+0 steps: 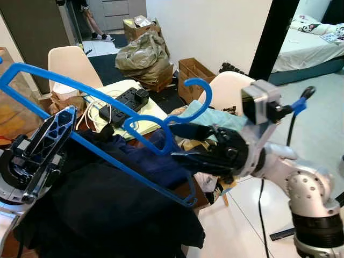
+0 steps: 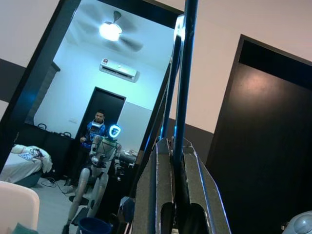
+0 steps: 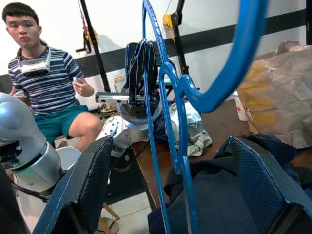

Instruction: Hang hanger

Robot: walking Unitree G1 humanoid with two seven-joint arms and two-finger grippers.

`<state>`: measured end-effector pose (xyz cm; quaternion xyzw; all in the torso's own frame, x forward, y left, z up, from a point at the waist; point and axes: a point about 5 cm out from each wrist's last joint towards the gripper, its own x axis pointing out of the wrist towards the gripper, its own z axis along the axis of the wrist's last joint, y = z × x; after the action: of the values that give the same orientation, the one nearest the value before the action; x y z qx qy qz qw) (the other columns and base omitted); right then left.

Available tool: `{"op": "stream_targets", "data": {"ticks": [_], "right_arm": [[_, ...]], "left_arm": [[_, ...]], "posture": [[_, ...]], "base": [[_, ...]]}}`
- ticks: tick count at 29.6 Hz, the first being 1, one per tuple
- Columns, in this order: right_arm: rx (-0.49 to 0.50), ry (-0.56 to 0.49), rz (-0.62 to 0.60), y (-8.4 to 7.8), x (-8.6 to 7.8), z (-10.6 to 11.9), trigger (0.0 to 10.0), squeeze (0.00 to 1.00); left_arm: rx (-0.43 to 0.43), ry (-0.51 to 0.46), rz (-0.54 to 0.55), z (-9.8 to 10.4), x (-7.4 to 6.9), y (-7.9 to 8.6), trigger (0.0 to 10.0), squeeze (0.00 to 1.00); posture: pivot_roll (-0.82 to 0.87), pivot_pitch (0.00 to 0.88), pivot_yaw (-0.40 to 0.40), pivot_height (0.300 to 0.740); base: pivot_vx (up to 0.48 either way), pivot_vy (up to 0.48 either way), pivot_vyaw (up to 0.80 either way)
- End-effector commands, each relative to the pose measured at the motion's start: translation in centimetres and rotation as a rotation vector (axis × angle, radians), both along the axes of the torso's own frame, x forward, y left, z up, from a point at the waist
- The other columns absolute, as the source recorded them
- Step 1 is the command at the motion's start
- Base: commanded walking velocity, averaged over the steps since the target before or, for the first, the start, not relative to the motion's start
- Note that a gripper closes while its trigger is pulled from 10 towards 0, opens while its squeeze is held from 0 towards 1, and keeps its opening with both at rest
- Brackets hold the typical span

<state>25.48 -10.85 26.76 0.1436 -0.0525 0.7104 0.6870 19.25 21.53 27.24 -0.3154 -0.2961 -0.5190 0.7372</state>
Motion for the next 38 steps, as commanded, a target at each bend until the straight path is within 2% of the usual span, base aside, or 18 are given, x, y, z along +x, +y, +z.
{"op": "stream_targets", "data": {"ticks": [1,10,11,23,27,38], "right_arm": [[-0.002,-0.031,-0.002,0.5,-0.3,0.2,10.0,0.0],[0.042,-0.042,-0.031,1.5,0.1,0.6,10.0,0.0],[0.058,-0.044,-0.029,1.7,0.1,0.7,0.0,0.0],[0.061,-0.054,0.006,1.9,-0.3,0.7,0.0,0.0],[0.029,-0.059,0.022,1.6,-0.6,0.3,0.0,0.0],[0.027,-0.064,-0.002,1.3,-0.4,0.2,0.0,0.0]], "left_arm": [[0.018,-0.014,-0.015,0.4,-0.2,-0.2,0.0,0.0],[0.013,-0.006,-0.024,0.2,-0.1,-0.5,0.0,0.0],[0.012,-0.004,-0.028,0.2,-0.1,-0.6,0.0,0.0],[0.014,-0.001,-0.015,0.1,0.0,-0.5,0.0,0.0],[0.013,0.006,0.012,0.1,0.1,-0.2,0.0,0.0],[0.04,0.039,0.077,-0.3,0.7,0.1,0.0,0.0]], "posture": [[-0.02,0.038,0.002,0.74],[-0.03,0.036,0.004,0.74],[-0.03,0.036,0.003,0.74],[-0.03,0.036,0.006,0.74],[-0.03,0.039,0.007,0.74],[-0.03,0.044,0.009,0.74]], "base": [[0.0,0.0,0.0],[0.0,0.0,0.0],[0.0,0.0,0.0],[0.0,0.0,0.0],[0.0,0.0,0.0],[0.0,0.0,0.0]]}}
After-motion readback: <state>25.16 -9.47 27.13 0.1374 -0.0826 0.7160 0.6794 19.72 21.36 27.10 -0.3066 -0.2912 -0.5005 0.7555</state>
